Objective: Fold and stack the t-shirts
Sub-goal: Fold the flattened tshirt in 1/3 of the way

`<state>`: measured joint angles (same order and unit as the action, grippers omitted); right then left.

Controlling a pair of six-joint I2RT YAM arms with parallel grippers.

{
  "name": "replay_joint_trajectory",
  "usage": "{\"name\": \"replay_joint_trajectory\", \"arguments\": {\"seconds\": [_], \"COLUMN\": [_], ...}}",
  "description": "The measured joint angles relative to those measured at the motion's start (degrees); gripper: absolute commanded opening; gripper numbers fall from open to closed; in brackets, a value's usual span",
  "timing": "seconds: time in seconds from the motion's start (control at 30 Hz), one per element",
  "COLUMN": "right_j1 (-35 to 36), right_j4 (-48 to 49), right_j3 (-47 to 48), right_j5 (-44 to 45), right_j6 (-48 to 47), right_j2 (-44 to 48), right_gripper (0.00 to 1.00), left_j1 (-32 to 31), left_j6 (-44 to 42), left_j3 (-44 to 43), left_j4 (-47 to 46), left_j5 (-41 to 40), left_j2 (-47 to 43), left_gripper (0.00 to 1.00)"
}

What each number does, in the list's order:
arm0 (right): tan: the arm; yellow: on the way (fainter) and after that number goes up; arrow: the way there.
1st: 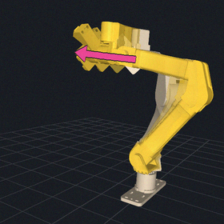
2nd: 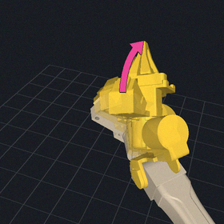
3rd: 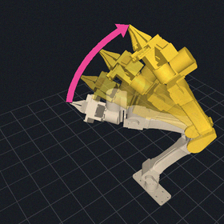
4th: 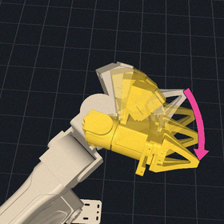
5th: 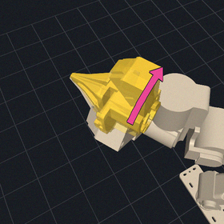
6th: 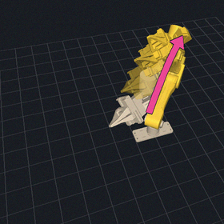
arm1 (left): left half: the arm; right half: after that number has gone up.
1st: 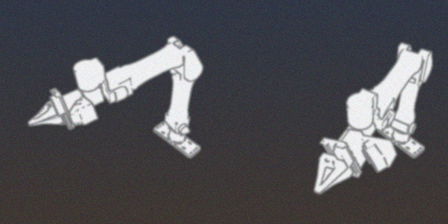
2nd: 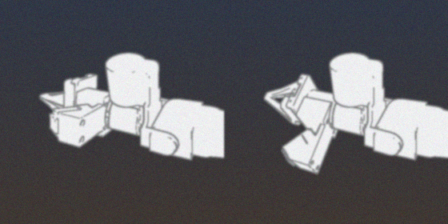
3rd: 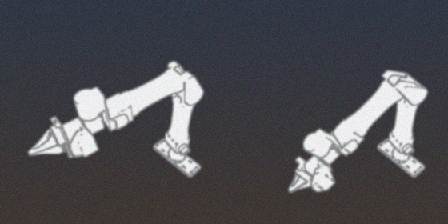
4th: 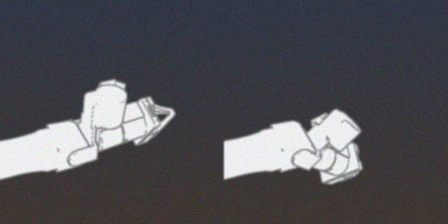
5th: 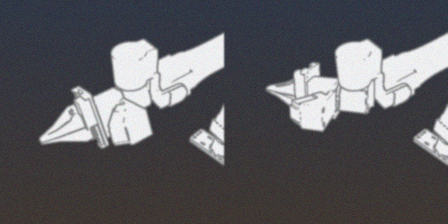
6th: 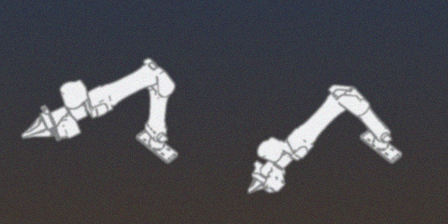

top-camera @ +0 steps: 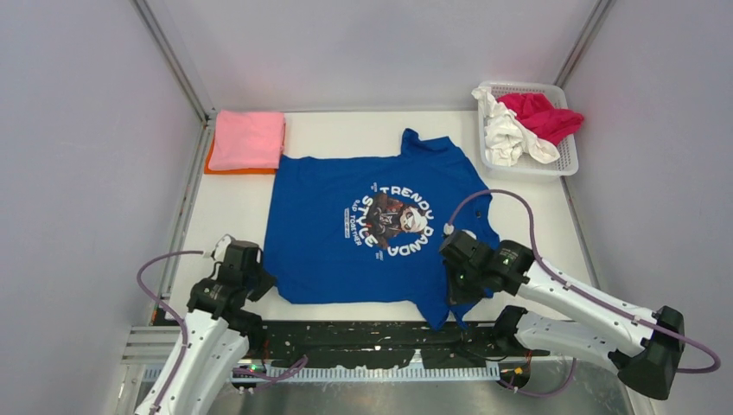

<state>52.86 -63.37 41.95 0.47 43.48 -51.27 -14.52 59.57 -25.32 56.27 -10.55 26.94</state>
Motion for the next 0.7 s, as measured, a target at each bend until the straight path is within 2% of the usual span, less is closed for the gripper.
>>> {"name": "replay_joint_trajectory", "arguments": {"seconds": [0.3,0.47,0.7], "right_j1": [-14.51,-19.63,-26.03], "right_j4": [6.80,8.61,10.43], "right_j3": [3.65,7.56,12.20], "right_j5": [3.15,2.97,1.90], "right_j6": [-7.56,-13.44,-19.74], "right_j2": [-1.97,-7.13,-12.72], "right_gripper": [0.05,0.05,0.05], "left_j1": [0.00,0.44,4.37], "left_j6": [-2.32,-3.30,-4.87], "left_j3": [-3.91,-9.20,-13.07], "left_j4": [-7.58,-10.47,-13.03], "left_j5": [0.44,-0.52,-0.72], "left_j2": [10.49,17.64,26.49], "left_gripper": [0.00,0.00,0.00]}}
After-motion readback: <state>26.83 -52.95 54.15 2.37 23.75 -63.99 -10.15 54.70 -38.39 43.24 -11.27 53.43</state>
